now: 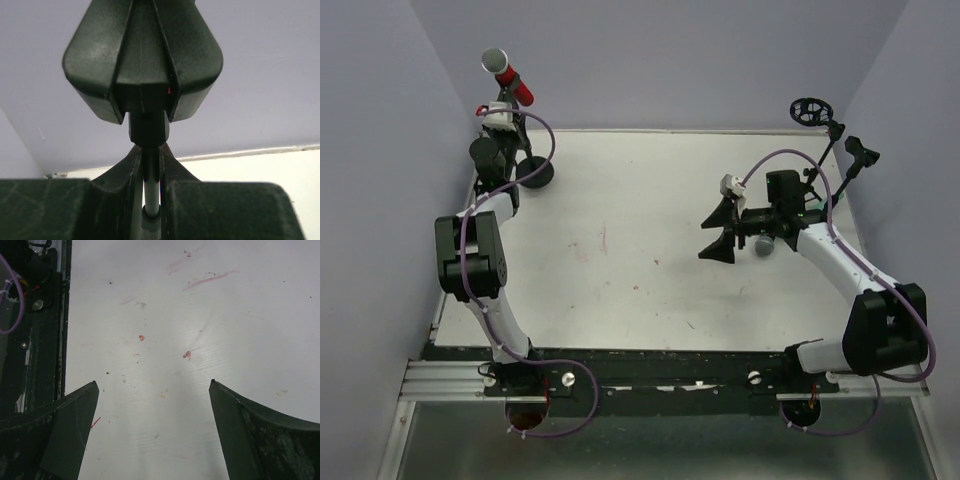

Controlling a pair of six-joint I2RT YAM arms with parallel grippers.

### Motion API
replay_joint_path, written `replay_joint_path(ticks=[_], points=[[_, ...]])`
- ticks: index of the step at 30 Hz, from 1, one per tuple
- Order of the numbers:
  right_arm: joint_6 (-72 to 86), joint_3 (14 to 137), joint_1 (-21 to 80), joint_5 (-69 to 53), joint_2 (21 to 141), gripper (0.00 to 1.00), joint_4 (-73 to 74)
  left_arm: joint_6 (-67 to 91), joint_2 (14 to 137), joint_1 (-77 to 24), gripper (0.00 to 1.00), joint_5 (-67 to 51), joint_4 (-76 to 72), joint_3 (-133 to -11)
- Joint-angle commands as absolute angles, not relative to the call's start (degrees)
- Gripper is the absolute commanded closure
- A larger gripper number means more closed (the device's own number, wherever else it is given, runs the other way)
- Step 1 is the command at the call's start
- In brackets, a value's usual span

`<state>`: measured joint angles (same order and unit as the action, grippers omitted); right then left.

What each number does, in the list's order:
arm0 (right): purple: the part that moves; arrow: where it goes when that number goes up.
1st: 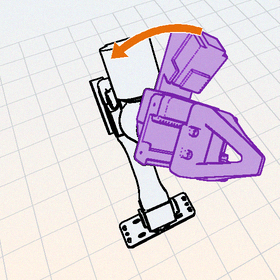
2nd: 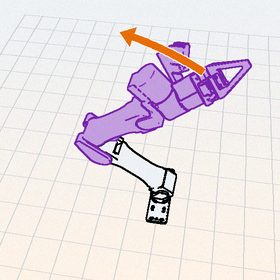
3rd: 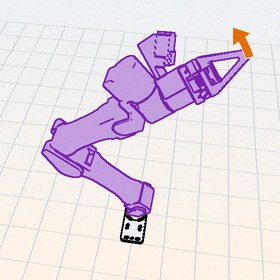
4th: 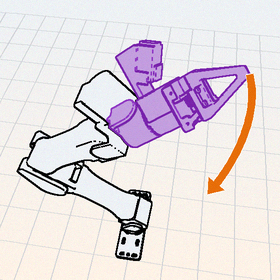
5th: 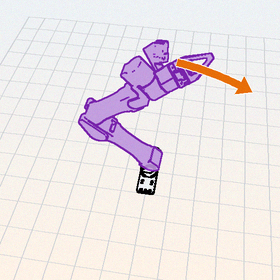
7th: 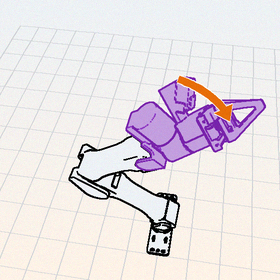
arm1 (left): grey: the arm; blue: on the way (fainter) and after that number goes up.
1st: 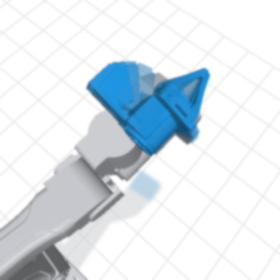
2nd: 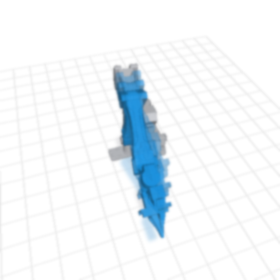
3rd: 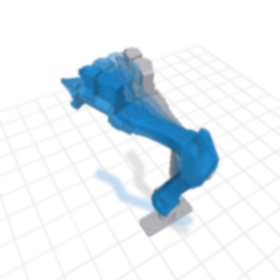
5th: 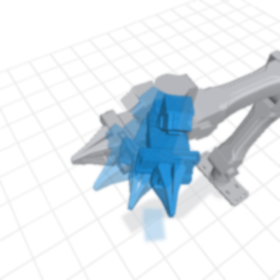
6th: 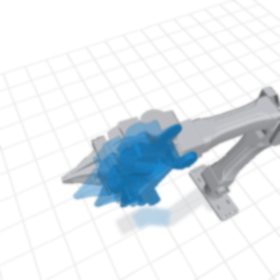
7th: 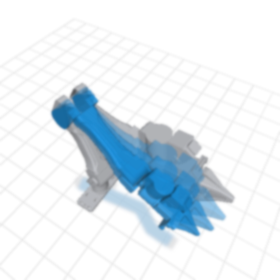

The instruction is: Attach the microphones to the stand

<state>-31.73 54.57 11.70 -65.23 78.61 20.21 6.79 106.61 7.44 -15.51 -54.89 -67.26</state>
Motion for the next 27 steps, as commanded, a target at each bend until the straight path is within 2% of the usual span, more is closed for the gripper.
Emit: replay_joint_path(ticks=[1, 8, 15, 22, 25, 27], points=[[-35.9, 56.8, 11.6, -65.0, 81.3, 0.0, 25.2, 5.5, 110.7, 9.7, 1.0, -14.7, -58.4, -76.1], [-38.5, 58.4, 11.6, -65.2, 84.2, 0.0, 28.9, 5.8, 117.6, 10.6, 1.0, -14.7, -57.1, -82.3], [-39.6, 58.7, 11.6, -65.2, 84.8, 0.0, 29.9, 6.3, 118.6, 10.6, 0.99, -14.9, -57.4, -81.0], [-39.9, 58.4, 11.5, -65.2, 83.8, 0.0, 29.9, 6.6, 116.6, 10.9, 0.66, -14.0, -58.6, -76.1], [-39.8, 58.4, 11.3, -65.1, 83.5, 0.0, 29.9, 7.0, 115.1, 10.9, 0.55, -14.3, -58.9, -73.5], [-39.9, 58.4, 11.3, -65.2, 83.1, 0.0, 29.9, 7.1, 113.7, 11.0, 0.42, -14.8, -59.4, -71.6]])
